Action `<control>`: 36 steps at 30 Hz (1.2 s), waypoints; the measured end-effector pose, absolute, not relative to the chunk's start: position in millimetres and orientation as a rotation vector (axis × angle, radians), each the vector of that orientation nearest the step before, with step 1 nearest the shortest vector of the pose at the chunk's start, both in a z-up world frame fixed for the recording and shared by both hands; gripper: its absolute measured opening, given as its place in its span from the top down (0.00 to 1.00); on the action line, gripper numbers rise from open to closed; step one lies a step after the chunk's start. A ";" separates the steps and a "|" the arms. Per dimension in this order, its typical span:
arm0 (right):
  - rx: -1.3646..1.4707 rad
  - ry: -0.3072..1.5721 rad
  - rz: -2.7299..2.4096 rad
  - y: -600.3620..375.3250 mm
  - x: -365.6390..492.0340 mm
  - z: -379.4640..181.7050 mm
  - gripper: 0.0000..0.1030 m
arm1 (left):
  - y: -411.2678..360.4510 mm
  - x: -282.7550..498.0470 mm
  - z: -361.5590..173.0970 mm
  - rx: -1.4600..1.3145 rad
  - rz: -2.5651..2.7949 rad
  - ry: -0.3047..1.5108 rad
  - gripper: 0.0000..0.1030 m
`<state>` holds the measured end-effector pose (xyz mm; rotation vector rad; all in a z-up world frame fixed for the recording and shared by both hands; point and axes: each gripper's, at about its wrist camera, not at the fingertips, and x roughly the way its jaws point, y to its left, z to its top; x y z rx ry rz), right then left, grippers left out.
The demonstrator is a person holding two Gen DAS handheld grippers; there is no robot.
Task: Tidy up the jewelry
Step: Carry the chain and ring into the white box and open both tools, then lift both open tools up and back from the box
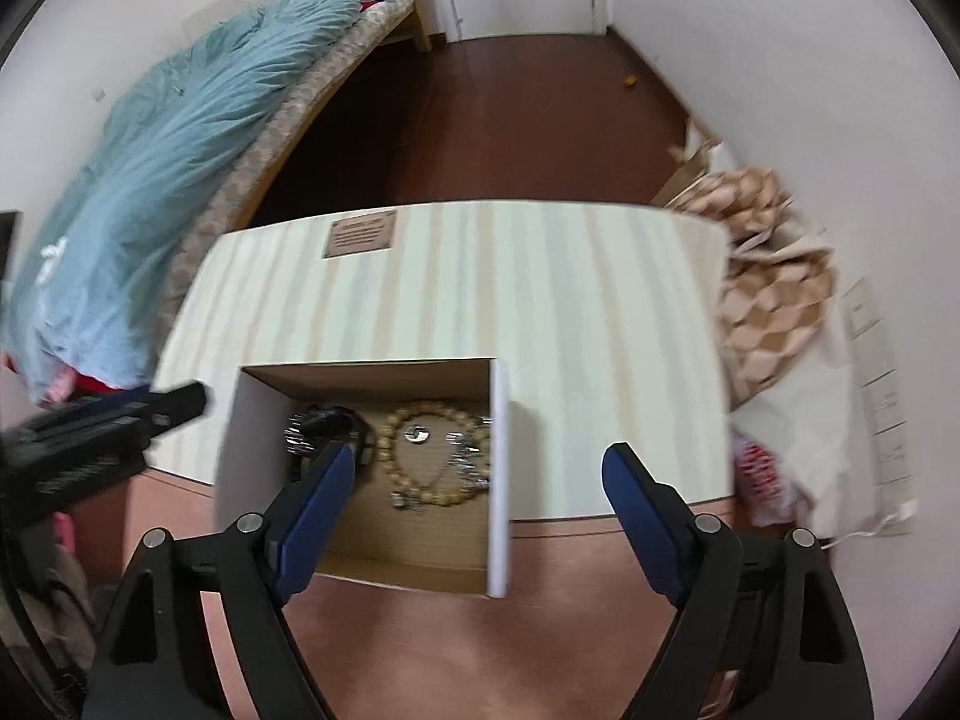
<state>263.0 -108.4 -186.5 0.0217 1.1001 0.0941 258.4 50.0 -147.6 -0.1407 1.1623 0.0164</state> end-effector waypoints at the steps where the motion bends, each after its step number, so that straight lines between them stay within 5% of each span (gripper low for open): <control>1: 0.006 1.097 0.076 -107.5 259.8 -184.3 0.06 | 51.4 255.6 -144.9 -0.133 0.025 1.152 0.33; 6: -0.065 1.098 0.023 -101.1 242.0 -182.2 0.01 | 51.6 228.6 -134.3 -0.051 0.094 1.094 0.00; 16: -0.055 1.104 -0.008 -106.0 195.7 -174.0 0.01 | 40.0 185.0 -128.1 -0.028 0.141 1.084 0.00; 36: -0.035 0.849 -0.012 -110.3 73.2 -25.9 0.01 | 17.5 73.1 -3.7 -0.037 0.113 0.920 0.00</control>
